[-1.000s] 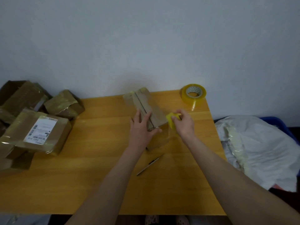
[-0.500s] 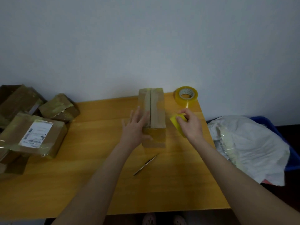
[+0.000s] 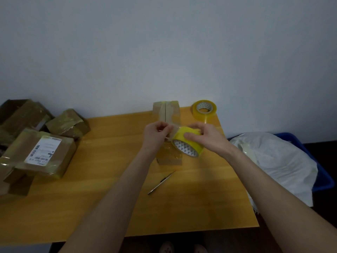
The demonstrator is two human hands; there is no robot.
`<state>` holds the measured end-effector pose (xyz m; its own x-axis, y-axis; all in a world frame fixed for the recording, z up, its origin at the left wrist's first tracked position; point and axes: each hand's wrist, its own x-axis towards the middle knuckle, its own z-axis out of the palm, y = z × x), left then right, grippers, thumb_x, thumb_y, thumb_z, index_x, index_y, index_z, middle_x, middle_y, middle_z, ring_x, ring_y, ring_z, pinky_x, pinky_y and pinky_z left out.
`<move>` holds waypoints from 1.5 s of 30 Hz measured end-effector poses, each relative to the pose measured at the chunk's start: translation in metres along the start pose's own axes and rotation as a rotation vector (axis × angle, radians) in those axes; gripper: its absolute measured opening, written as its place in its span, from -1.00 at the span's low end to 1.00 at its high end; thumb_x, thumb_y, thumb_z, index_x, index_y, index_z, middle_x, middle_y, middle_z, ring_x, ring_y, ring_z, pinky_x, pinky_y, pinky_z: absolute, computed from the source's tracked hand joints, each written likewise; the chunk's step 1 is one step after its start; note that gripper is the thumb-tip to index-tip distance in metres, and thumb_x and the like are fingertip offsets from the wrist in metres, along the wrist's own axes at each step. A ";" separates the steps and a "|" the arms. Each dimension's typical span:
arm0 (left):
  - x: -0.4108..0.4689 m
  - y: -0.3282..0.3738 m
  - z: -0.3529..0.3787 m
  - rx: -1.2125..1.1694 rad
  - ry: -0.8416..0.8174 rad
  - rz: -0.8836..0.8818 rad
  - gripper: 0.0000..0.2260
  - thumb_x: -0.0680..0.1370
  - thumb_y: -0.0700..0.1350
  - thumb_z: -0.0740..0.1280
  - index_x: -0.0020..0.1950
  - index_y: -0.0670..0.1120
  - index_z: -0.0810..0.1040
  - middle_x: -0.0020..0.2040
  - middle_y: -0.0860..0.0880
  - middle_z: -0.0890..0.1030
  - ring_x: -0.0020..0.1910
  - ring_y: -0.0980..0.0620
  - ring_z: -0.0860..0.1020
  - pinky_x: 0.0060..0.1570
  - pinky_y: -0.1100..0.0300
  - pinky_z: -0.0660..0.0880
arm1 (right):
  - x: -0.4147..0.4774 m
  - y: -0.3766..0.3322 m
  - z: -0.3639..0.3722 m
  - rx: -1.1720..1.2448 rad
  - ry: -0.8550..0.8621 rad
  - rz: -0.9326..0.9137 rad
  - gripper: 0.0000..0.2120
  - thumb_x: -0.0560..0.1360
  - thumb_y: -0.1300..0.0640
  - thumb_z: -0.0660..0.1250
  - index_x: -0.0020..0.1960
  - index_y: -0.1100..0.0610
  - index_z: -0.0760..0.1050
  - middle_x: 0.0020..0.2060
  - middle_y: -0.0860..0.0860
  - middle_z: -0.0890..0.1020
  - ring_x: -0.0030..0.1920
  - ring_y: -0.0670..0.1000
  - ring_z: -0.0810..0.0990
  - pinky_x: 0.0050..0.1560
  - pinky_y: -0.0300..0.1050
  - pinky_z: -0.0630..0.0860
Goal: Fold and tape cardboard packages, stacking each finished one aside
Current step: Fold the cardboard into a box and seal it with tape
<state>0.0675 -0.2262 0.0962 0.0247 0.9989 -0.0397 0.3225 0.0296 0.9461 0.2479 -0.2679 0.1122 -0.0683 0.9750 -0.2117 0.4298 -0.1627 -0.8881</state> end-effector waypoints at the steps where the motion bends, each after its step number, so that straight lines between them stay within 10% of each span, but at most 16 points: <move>1: -0.001 -0.002 -0.005 -0.035 0.008 -0.018 -0.87 0.52 -0.23 0.38 -0.23 -0.10 0.58 -0.36 -0.04 0.57 -0.39 0.12 0.53 -0.34 0.27 0.52 | -0.002 0.004 -0.002 0.056 -0.081 0.004 -0.63 0.47 -0.04 0.41 0.22 0.09 0.56 0.03 0.03 0.68 0.04 0.03 0.64 0.14 0.00 0.56; 6: -0.004 -0.017 -0.025 -0.091 0.075 -0.057 -0.81 0.54 -0.23 0.36 -0.29 -0.11 0.54 -0.38 -0.03 0.52 -0.44 0.15 0.49 -0.38 0.28 0.49 | 0.001 0.008 -0.002 -0.031 -0.140 -0.092 -0.51 0.34 -0.23 0.44 -0.01 0.19 0.62 -0.13 0.16 0.67 -0.08 0.18 0.62 0.02 0.14 0.49; 11: -0.003 -0.038 -0.065 -0.144 0.260 -0.138 -0.81 0.57 -0.21 0.33 -0.25 -0.09 0.50 -0.33 -0.03 0.48 -0.35 0.11 0.48 -0.37 0.29 0.51 | 0.003 0.024 -0.019 -0.377 0.033 -0.086 -0.66 0.47 -0.15 0.36 -0.39 -0.05 0.40 -0.46 -0.15 0.41 -0.32 -0.02 0.45 -0.23 -0.04 0.35; 18: 0.000 -0.063 -0.056 -0.117 0.310 -0.135 -0.83 0.55 -0.23 0.33 -0.23 -0.07 0.54 -0.29 -0.01 0.52 -0.24 0.12 0.49 -0.21 0.24 0.53 | 0.010 0.024 -0.005 -0.710 0.178 -0.035 -0.69 0.50 -0.24 0.27 0.04 -0.06 0.60 -0.10 0.00 0.64 0.03 0.09 0.58 -0.16 -0.12 0.42; 29: 0.025 -0.107 -0.041 -0.129 0.268 -0.282 -0.85 0.53 -0.19 0.37 -0.23 -0.04 0.55 -0.26 -0.02 0.58 -0.14 0.00 0.56 0.04 0.06 0.52 | 0.046 0.027 0.021 -0.901 0.156 0.032 -0.65 0.56 -0.17 0.19 0.19 0.00 0.54 0.04 0.07 0.64 0.10 0.12 0.56 -0.07 -0.07 0.39; 37: 0.037 -0.105 -0.021 -0.150 0.212 -0.235 -0.93 0.61 -0.18 0.27 -0.02 -0.15 0.52 -0.12 -0.09 0.59 -0.07 -0.01 0.60 -0.14 0.31 0.57 | 0.068 0.032 0.033 -0.808 0.137 0.082 -0.67 0.53 -0.18 0.24 0.16 -0.03 0.56 0.00 0.08 0.65 0.06 0.13 0.58 -0.14 -0.10 0.38; 42: 0.045 -0.104 -0.041 -0.038 0.161 -0.409 -0.34 0.55 -0.05 0.36 0.56 0.00 0.09 0.41 -0.08 0.32 0.12 -0.12 0.59 -0.16 0.26 0.58 | 0.068 0.030 0.040 -0.764 0.125 0.099 -0.61 0.54 -0.20 0.23 0.25 -0.03 0.54 0.04 0.09 0.65 0.09 0.14 0.58 -0.06 -0.04 0.47; 45: 0.023 -0.093 -0.038 0.398 0.333 0.059 -0.56 0.57 -0.16 0.32 0.45 -0.08 0.35 0.37 -0.10 0.40 0.19 0.03 0.48 0.13 0.11 0.53 | 0.070 0.029 0.046 -0.754 0.120 0.089 -0.59 0.53 -0.24 0.22 0.25 -0.03 0.54 0.06 0.09 0.65 0.10 0.14 0.58 -0.07 -0.04 0.47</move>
<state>0.0016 -0.2049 0.0192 -0.2273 0.9578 0.1760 0.6661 0.0211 0.7456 0.2145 -0.2112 0.0533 0.0745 0.9798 -0.1854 0.9299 -0.1355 -0.3421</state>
